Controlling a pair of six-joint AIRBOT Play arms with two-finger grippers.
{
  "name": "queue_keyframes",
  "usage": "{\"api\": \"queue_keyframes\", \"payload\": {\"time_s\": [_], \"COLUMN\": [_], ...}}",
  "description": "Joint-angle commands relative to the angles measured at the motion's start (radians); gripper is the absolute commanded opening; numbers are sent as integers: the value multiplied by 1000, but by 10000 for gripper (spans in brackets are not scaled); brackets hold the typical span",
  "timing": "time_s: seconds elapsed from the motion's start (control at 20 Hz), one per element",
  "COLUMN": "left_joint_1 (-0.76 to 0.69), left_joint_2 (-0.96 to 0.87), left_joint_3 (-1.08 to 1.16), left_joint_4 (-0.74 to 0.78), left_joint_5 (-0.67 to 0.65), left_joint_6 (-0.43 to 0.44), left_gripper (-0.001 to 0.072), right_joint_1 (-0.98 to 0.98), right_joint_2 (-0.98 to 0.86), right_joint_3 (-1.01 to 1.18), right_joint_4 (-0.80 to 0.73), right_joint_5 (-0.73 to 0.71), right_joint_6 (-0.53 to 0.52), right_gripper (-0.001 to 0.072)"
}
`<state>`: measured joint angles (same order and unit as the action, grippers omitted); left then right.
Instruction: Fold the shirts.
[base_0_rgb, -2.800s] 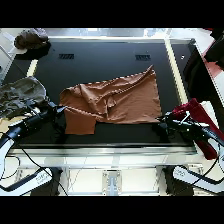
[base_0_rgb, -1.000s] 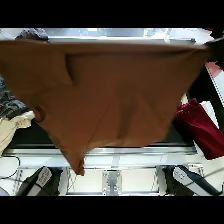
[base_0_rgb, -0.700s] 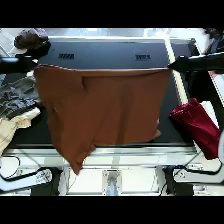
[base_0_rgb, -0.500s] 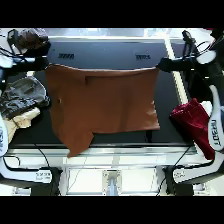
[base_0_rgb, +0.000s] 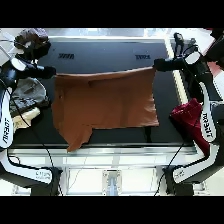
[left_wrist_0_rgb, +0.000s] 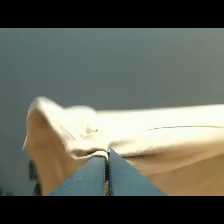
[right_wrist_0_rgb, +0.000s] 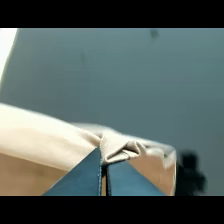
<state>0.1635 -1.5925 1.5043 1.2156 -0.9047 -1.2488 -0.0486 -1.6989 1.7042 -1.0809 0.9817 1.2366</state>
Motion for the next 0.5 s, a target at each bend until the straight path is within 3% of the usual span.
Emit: {"api": "queue_keyframes", "payload": {"time_s": [0.0, 0.45], "left_joint_1": [-2, -5], "left_joint_2": [47, 33], "left_joint_3": [-114, -199], "left_joint_4": [84, 87], "left_joint_5": [-21, -24], "left_joint_6": [-1, -1], "left_gripper": [7, 7], "right_joint_1": [33, 50], "right_joint_2": [-3, -6], "right_joint_3": [-11, -194], "right_joint_4": [-204, -191], "right_joint_5": [154, 77], "right_joint_6": [59, 81], "right_gripper": [11, 12]}}
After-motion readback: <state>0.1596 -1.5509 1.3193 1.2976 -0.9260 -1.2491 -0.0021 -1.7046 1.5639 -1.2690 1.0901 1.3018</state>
